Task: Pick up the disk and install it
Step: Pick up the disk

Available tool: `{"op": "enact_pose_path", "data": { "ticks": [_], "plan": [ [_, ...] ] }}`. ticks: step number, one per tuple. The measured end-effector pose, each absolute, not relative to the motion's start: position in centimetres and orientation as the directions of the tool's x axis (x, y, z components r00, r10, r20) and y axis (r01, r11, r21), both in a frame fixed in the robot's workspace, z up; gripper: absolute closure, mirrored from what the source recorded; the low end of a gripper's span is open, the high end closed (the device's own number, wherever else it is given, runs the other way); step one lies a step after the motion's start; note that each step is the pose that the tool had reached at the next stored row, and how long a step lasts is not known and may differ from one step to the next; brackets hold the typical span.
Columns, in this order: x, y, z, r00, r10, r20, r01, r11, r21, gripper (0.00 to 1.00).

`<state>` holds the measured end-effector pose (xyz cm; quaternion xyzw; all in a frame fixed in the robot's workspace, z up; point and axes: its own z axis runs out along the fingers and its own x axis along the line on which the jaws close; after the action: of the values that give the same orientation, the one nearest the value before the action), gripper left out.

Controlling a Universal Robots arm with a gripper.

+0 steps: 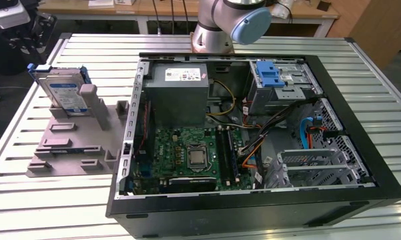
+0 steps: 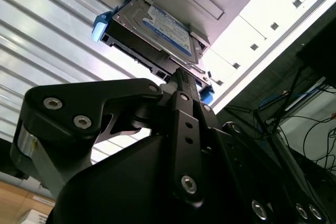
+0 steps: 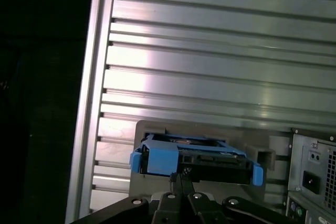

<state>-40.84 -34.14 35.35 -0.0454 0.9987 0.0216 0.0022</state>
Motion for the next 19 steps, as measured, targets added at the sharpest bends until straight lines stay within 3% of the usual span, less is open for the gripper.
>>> {"op": "enact_pose_path", "data": {
  "ticks": [19],
  "plan": [
    [-40.84,-34.14,35.35,-0.992,-0.124,-0.006,-0.124,0.991,0.043,0.89]
  ]
}}
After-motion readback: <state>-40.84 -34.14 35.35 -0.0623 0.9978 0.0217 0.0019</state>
